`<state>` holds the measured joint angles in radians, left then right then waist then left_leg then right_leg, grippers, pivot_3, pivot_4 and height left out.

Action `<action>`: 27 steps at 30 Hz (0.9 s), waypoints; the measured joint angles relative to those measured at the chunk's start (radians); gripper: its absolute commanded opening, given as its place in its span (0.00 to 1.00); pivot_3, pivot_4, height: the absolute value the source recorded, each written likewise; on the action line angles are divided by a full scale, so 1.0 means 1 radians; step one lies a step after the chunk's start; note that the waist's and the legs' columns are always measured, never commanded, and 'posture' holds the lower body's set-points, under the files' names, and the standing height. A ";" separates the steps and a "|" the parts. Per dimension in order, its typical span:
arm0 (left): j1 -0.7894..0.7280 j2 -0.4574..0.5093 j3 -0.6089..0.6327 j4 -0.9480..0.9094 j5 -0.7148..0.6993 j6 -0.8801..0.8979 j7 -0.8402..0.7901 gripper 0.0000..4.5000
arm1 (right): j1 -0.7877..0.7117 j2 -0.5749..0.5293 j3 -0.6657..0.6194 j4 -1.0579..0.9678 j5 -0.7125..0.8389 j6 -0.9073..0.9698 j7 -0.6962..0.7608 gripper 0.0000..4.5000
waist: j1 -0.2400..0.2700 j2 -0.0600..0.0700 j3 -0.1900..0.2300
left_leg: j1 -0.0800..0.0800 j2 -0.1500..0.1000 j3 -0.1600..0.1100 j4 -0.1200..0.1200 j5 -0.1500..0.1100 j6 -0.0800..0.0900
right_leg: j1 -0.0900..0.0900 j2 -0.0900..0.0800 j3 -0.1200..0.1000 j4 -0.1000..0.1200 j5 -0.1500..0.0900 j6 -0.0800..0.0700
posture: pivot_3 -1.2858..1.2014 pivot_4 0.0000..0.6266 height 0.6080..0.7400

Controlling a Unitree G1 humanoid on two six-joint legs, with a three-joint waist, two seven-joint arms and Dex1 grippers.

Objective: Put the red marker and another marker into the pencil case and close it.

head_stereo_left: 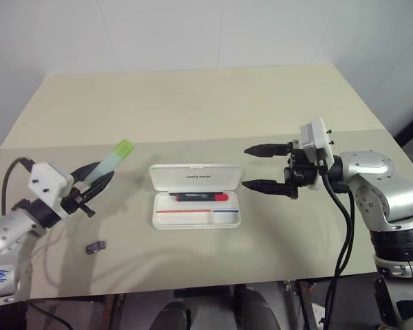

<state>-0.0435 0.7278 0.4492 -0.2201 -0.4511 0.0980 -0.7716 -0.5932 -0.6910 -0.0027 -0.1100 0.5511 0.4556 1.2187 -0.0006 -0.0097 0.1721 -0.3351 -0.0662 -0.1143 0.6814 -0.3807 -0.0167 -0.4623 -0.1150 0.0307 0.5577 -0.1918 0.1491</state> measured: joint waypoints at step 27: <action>-0.221 0.069 -0.437 0.057 0.025 -0.008 -0.430 0.24 | 0.139 -0.116 -0.069 -0.073 0.008 0.026 -0.024 0.91 | 0.003 0.001 0.001 | 0.001 0.000 0.004 0.001 -0.002 0.002 | 0.000 0.000 0.000 -0.001 0.001 0.001 | 0.52 0.24 1.00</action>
<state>-0.2643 0.7966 0.0126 -0.1628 -0.4263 0.0901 -1.2021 -0.4539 -0.8067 -0.0716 -0.1829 0.5590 0.4813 1.1946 0.0023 -0.0088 0.1726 -0.3345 -0.0660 -0.1100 0.6822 -0.3823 -0.0145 -0.4626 -0.1148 0.0306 0.5568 -0.1912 0.1500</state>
